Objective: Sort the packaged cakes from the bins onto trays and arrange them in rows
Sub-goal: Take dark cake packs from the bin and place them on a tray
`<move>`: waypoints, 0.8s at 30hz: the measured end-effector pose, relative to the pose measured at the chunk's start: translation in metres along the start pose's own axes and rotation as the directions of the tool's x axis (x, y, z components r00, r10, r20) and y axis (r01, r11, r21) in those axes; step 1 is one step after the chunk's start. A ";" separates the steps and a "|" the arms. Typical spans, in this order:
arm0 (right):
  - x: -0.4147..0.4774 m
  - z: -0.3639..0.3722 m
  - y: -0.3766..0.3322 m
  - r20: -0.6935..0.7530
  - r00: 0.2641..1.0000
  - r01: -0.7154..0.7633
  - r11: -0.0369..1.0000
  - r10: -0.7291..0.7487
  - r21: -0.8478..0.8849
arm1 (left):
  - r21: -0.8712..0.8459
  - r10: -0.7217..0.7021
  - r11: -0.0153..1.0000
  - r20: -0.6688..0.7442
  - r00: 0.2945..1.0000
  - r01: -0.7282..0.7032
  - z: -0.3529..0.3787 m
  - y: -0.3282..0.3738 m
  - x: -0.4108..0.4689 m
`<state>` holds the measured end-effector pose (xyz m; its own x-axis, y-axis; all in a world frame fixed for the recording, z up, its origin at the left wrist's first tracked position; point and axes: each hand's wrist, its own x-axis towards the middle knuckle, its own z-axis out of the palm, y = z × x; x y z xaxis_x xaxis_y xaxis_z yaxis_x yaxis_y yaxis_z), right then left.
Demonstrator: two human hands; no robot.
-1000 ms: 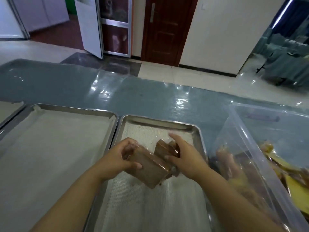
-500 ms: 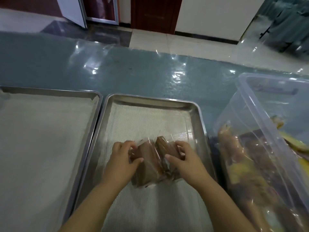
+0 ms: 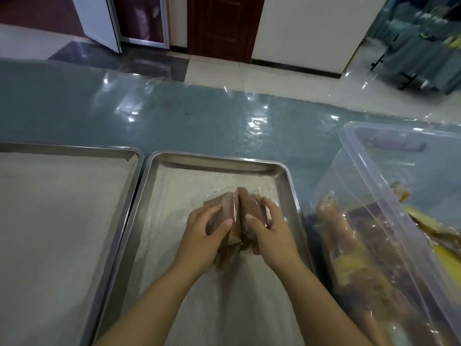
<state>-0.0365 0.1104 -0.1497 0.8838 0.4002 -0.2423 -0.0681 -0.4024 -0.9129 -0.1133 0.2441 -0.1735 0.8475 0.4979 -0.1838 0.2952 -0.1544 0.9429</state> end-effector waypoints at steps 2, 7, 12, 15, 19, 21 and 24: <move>0.016 0.001 -0.007 -0.043 0.999 0.007 1.000 -0.006 0.025 | 0.010 0.033 0.999 0.020 0.999 -0.033 0.004 0.009 0.022; 0.040 0.000 -0.001 -0.033 0.996 -0.084 0.996 0.085 0.027 | 0.070 -0.015 0.997 0.004 1.000 0.015 0.017 0.007 0.044; 0.021 -0.005 0.011 0.049 0.993 -0.109 0.993 0.112 -0.053 | 0.148 -0.025 0.989 -0.020 0.999 0.028 0.010 -0.019 0.013; 0.005 -0.006 0.009 0.127 0.983 -0.126 0.990 0.133 -0.066 | 0.127 -0.097 0.986 -0.065 0.993 0.105 0.002 -0.026 -0.006; -0.009 0.002 0.010 0.184 0.973 -0.138 0.990 0.141 -0.029 | -0.049 -0.192 0.981 -0.073 0.979 0.188 -0.003 -0.027 -0.023; -0.015 0.008 0.012 0.183 0.977 -0.113 0.994 0.109 0.009 | -0.139 -0.218 0.969 -0.071 0.973 0.206 -0.003 -0.026 -0.028; -0.024 0.015 0.016 0.168 0.986 -0.024 0.999 0.020 0.022 | -0.227 -0.190 0.960 -0.106 0.976 0.163 -0.005 -0.025 -0.031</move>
<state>-0.0657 0.1068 -0.1638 0.7918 0.5250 -0.3120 -0.0992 -0.3935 -0.9139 -0.1493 0.2363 -0.1903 0.7241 0.6060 -0.3293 0.3212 0.1263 0.9386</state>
